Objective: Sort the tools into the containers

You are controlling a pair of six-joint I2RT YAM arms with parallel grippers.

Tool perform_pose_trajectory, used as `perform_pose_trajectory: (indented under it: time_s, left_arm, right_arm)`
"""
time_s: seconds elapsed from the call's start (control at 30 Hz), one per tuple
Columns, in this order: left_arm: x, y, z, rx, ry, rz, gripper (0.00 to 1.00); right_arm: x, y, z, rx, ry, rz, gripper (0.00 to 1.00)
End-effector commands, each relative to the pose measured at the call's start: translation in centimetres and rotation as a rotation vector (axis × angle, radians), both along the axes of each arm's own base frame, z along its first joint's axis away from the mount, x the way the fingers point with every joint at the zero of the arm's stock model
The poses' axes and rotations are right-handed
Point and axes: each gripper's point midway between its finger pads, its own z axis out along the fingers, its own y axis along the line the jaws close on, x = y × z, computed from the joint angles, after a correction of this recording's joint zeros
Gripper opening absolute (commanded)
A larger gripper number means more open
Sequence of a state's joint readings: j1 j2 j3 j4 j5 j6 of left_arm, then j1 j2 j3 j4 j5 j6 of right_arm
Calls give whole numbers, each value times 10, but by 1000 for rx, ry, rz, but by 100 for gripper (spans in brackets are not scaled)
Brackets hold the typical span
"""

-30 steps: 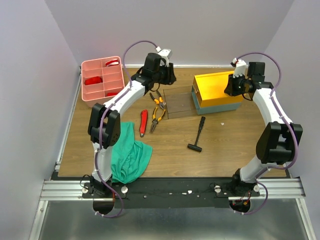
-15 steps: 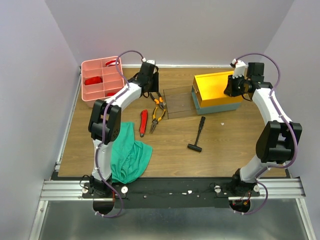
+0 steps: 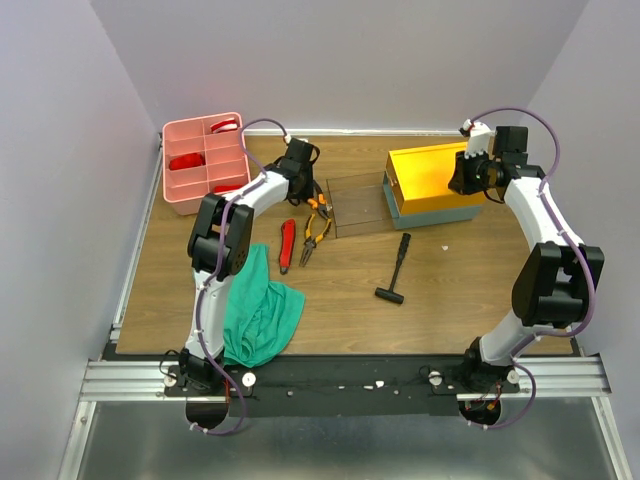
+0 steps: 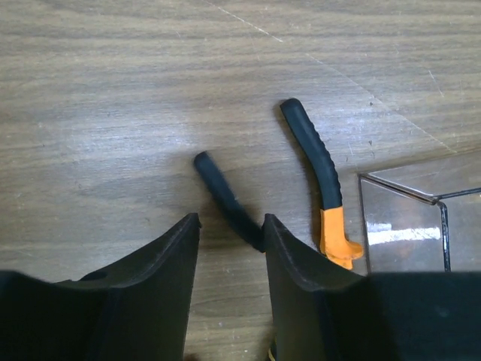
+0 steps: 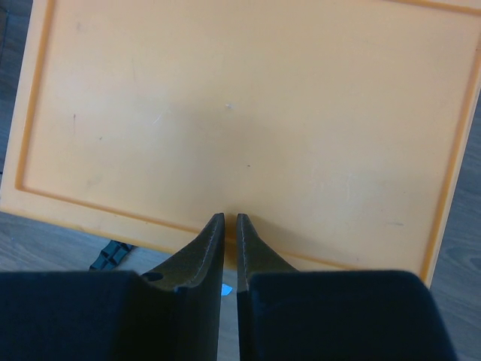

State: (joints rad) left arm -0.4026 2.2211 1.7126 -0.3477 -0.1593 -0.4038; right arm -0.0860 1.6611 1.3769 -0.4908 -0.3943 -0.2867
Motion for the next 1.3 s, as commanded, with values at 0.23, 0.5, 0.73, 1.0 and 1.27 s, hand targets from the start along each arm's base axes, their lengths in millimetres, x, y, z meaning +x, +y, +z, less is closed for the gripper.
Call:
perform_pose_trajectory:
  time_s: [0.23, 0.5, 0.73, 1.0, 1.27]
  left_arm:
    - [-38, 8, -43, 6, 175, 12, 41]
    - [-43, 6, -47, -63, 259, 60, 27]
    - [-38, 0, -35, -127, 215, 44, 0]
    - [26, -14, 84, -273, -107, -7, 0]
    - [33, -35, 168, -443, -255, -94, 0]
  right_arm:
    - [2, -2, -2, -26, 2, -4, 20]
    - [-1, -1, -2, -23, 5, 1, 20]
    - [-4, -1, 0, -30, -2, -2, 20]
    - [-3, -1, 1, -27, -3, -1, 20]
    - [0, 1, 0, -13, -1, 1, 20]
